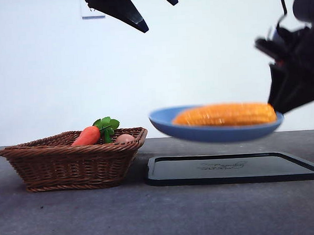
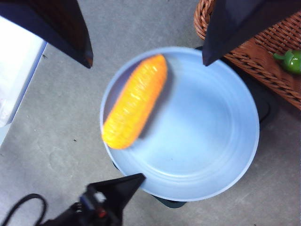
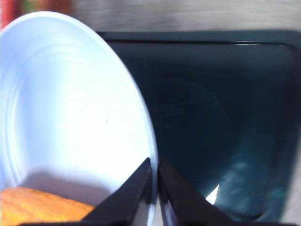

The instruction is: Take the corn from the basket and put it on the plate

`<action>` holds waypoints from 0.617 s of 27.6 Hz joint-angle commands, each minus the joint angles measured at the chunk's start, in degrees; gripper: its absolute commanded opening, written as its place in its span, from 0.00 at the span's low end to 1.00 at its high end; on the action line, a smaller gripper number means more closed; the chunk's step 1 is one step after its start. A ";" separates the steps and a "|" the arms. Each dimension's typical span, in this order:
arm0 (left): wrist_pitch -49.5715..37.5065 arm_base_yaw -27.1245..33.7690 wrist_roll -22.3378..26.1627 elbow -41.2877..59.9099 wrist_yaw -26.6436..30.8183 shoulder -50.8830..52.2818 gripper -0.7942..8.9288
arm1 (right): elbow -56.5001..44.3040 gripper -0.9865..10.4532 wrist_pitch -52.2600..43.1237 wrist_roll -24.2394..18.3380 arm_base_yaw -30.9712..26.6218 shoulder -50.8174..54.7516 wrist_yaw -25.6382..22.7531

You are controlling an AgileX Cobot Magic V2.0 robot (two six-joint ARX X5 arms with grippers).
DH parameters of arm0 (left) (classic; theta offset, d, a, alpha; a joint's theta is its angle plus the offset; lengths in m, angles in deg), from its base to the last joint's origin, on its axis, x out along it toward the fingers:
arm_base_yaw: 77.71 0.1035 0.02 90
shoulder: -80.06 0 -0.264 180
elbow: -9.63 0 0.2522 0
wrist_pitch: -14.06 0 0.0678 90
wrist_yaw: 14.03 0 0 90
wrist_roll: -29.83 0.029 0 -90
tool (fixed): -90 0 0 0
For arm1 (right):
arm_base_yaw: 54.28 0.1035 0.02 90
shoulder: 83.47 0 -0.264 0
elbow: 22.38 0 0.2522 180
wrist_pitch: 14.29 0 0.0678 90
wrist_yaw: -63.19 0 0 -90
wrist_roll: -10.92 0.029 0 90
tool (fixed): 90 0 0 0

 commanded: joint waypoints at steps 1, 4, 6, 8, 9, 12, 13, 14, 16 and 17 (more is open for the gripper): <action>-0.28 -0.42 -0.17 -1.49 0.11 -0.61 0.47 | 1.20 0.09 -2.60 -0.28 -1.05 -3.43 0.44; -0.28 -0.42 -0.17 -1.49 0.11 -0.61 0.47 | 1.20 0.09 -5.05 0.04 -2.10 -6.60 0.81; -0.31 -0.42 -0.20 -1.49 0.11 -0.61 0.47 | 1.20 0.09 -6.84 0.26 -2.58 -8.57 0.81; -0.46 -0.42 -0.42 -1.49 0.11 -0.61 0.47 | 1.20 0.09 -8.35 1.07 -2.99 -10.19 0.85; -0.59 -0.42 -0.90 -1.49 0.11 -0.61 0.47 | 1.20 0.09 -9.35 1.18 -3.10 -11.21 0.83; -0.59 -0.42 -1.22 -1.49 0.11 -0.61 0.47 | 1.22 0.09 -10.49 1.46 -3.43 -13.55 0.83; -0.61 -0.42 -1.25 -1.49 0.11 -0.61 0.47 | 1.20 0.09 -10.60 1.46 -3.43 -13.97 0.76; -0.59 -0.42 -1.31 -1.49 0.11 -0.61 0.47 | 1.20 0.09 -10.64 1.46 -3.43 -14.27 0.76; -0.52 -0.42 -1.42 -1.49 0.11 -0.61 0.47 | 1.20 0.09 -10.40 1.40 -3.41 -14.34 0.81; -0.48 -0.42 -1.42 -1.49 0.11 -0.61 0.47 | 1.20 0.09 -10.40 1.29 -3.41 -14.34 0.81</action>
